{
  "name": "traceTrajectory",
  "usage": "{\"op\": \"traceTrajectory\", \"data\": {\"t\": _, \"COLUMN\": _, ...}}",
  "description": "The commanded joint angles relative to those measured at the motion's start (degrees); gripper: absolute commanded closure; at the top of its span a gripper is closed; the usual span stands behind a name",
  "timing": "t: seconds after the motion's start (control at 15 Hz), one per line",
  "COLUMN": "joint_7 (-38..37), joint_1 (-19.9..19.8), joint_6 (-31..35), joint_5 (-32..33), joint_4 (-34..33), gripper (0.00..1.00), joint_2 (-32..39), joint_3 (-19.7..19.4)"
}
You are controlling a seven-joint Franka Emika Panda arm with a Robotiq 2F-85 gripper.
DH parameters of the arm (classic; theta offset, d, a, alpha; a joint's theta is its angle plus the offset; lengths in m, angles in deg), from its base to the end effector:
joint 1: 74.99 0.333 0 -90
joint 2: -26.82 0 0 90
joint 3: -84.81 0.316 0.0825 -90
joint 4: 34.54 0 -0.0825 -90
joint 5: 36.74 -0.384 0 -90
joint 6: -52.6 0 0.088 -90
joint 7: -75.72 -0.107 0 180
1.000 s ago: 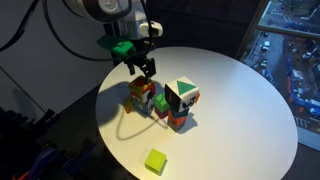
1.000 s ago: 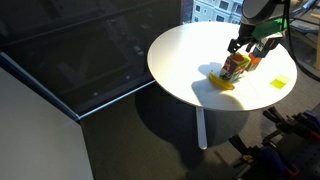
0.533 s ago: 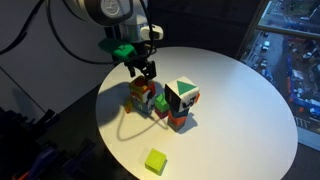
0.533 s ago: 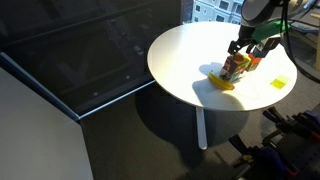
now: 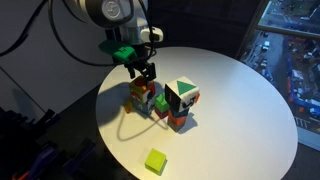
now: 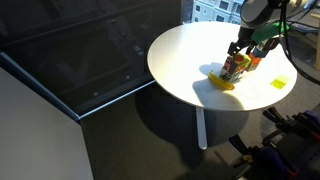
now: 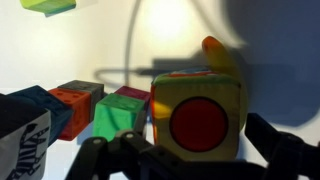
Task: Place the soft orange block on the light green block
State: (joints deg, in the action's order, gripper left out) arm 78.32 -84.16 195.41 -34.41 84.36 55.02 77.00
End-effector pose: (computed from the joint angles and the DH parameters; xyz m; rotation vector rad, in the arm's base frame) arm 0.5550 -0.1695 0.1842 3.0481 -0.3119 -0.1308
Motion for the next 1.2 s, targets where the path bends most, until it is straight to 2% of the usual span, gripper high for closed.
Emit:
{"op": "traceTrajectory", "data": {"t": 0.0, "joint_7": 1.16, "joint_1": -0.61, "joint_6": -0.97, "joint_5": 0.22, "joint_4": -1.54, "gripper": 0.00, "joint_2": 0.93, "joint_3": 0.10}}
{"op": "traceTrajectory", "data": {"t": 0.93, "joint_7": 1.15, "joint_1": -0.61, "joint_6": -0.73, "joint_5": 0.57, "joint_4": -2.16, "gripper": 0.00, "joint_2": 3.01, "joint_3": -0.14}}
{"op": "traceTrajectory", "data": {"t": 1.0, "joint_7": 1.07, "joint_1": -0.58, "joint_6": -0.77, "joint_5": 0.55, "joint_4": -2.16, "gripper": 0.25, "joint_2": 3.06, "joint_3": -0.14}}
{"op": "traceTrajectory", "data": {"t": 1.13, "joint_7": 1.06, "joint_1": -0.62, "joint_6": -1.18, "joint_5": 0.40, "joint_4": -2.21, "gripper": 0.34, "joint_2": 2.99, "joint_3": -0.07}}
